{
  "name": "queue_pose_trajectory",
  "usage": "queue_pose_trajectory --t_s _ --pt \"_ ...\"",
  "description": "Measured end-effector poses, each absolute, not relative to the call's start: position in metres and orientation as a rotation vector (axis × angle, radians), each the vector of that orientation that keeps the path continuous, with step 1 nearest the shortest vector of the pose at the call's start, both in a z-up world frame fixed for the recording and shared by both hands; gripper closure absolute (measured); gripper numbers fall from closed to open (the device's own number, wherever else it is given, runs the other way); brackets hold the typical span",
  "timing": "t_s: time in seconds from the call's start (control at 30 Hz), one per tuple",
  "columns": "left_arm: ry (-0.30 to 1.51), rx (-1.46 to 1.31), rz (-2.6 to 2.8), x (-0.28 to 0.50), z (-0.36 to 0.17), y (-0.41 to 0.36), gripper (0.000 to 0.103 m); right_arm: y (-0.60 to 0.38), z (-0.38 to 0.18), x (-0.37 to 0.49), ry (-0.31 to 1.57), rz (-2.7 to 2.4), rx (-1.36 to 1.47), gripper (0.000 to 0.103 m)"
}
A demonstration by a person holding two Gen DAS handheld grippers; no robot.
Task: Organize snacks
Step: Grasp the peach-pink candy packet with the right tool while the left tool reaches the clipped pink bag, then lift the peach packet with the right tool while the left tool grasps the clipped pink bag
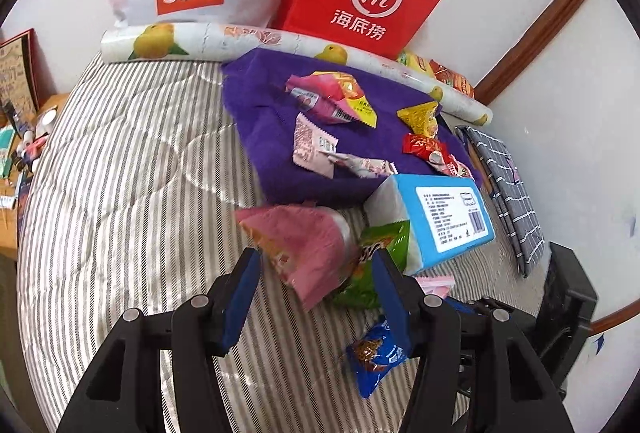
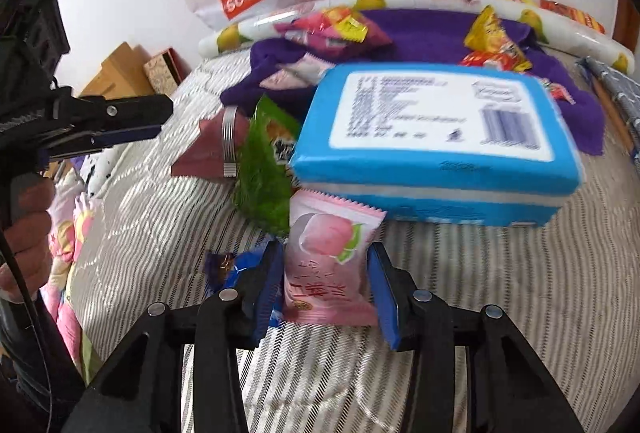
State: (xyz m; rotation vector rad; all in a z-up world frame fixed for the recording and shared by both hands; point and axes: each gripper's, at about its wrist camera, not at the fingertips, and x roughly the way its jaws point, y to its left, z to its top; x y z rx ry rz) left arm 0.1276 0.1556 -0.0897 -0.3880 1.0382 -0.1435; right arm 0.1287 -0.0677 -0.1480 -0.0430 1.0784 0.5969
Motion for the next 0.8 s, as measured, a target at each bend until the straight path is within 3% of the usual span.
queue_pose_trajectory --t_s 0.63,0.8 --pt "1.066 -0.368 -0.13 0.139 -0.106 0.137 0.048 -0.117 -0.135 0.122 1.009 0.5 -0.028 0.064" --pt "1.076 -0.396 -0.123 0.148 -0.113 0.136 0.043 -0.144 -0.135 0.128 1.006 0.441 -0.001 0.064"
